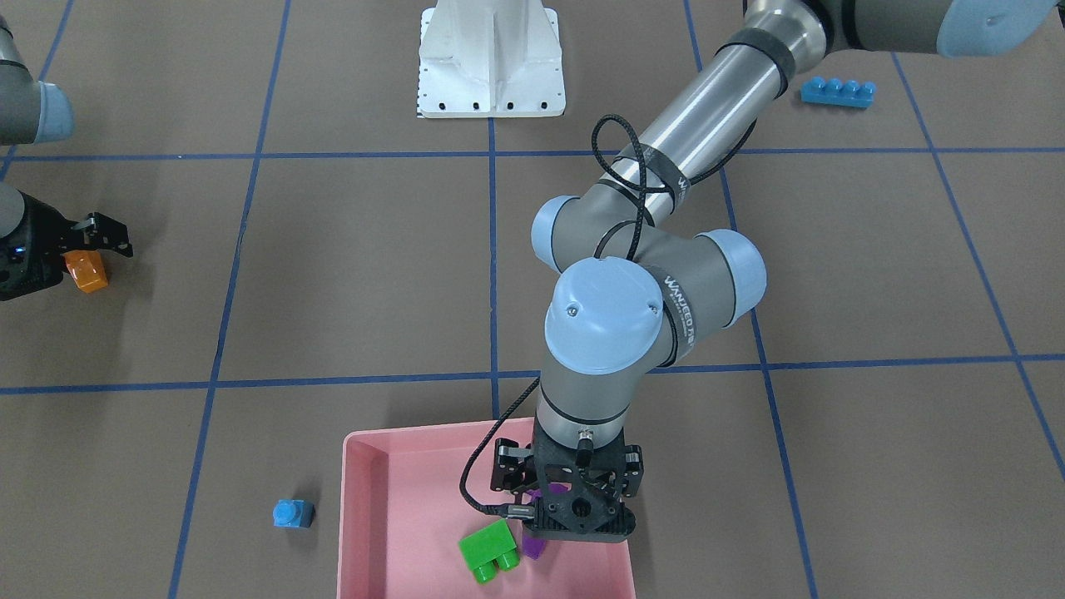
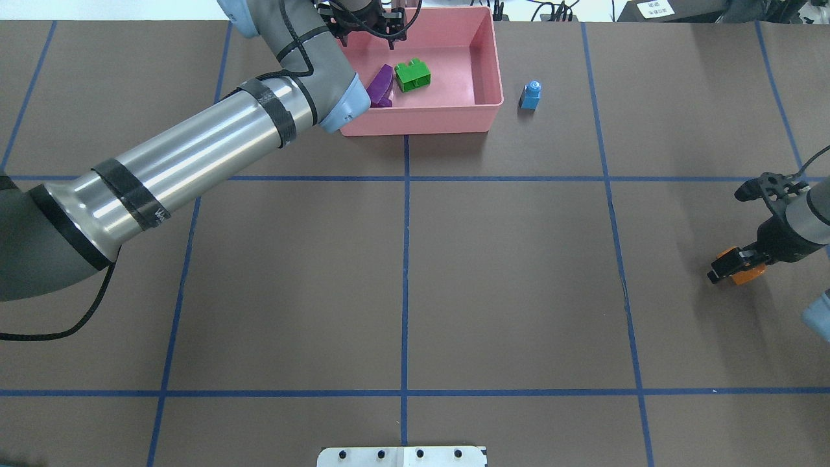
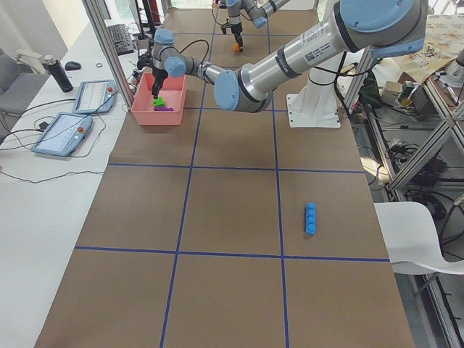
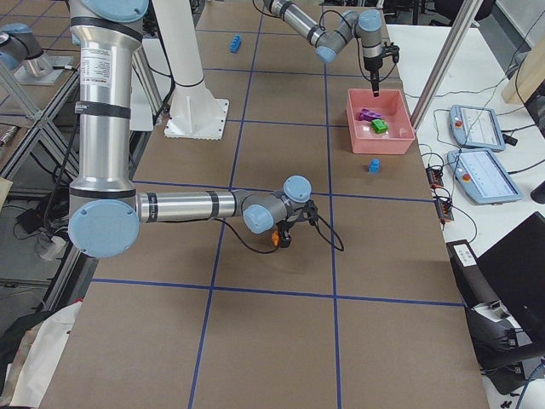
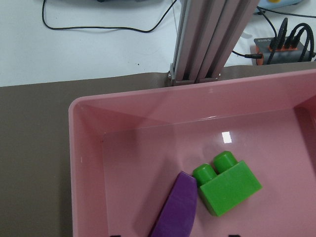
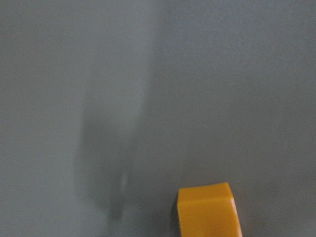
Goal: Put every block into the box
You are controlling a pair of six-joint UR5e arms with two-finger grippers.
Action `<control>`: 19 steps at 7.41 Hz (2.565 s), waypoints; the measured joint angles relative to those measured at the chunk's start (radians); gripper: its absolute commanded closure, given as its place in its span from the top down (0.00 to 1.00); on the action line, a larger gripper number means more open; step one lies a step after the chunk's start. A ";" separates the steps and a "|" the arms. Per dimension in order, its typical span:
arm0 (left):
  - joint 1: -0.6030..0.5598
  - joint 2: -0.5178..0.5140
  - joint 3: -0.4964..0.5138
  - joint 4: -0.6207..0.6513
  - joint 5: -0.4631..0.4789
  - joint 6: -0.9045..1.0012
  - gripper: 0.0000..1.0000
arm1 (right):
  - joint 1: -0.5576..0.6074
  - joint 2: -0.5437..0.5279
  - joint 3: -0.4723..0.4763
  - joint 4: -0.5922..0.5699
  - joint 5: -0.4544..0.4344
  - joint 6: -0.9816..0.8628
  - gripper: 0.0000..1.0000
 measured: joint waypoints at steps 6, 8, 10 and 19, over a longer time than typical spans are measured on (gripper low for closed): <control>0.000 -0.001 0.000 0.000 0.001 -0.009 0.99 | 0.018 -0.012 0.014 -0.002 0.008 -0.028 0.00; 0.000 0.000 -0.001 0.000 0.001 -0.009 0.99 | 0.027 -0.014 0.019 -0.002 0.009 -0.029 0.00; -0.003 0.000 -0.013 0.003 -0.001 -0.006 0.99 | 0.062 -0.003 0.049 -0.040 0.024 -0.029 0.00; -0.027 0.741 -1.010 0.373 -0.150 0.344 0.99 | 0.042 1.086 -0.611 -0.261 -0.139 0.474 0.00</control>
